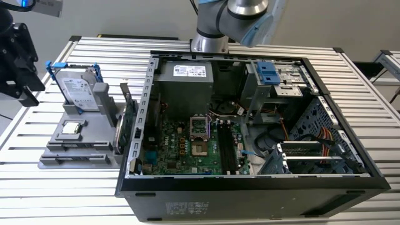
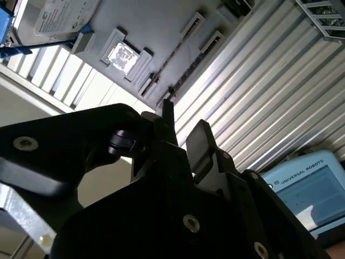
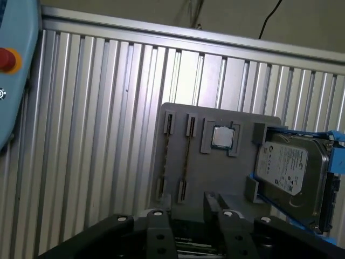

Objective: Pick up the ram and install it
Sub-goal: 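Pick up the ram and move it above insertion slot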

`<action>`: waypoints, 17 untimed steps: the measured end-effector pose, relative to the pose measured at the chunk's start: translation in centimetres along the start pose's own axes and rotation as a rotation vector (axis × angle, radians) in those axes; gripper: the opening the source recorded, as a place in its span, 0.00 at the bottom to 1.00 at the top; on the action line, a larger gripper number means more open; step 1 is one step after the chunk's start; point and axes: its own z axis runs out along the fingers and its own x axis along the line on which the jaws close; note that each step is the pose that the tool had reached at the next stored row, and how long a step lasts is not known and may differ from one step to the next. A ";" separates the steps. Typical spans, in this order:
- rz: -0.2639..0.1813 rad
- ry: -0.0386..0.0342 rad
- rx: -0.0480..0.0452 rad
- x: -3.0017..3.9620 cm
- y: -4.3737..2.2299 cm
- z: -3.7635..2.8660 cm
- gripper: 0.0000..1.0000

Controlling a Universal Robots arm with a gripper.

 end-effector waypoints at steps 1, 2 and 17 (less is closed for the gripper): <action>0.000 0.0000 0.0000 0.00 0.00 0.00 1.00; 0.000 0.0000 0.0000 0.00 0.00 0.00 1.00; 0.056 0.0001 0.0024 0.02 0.00 0.42 1.00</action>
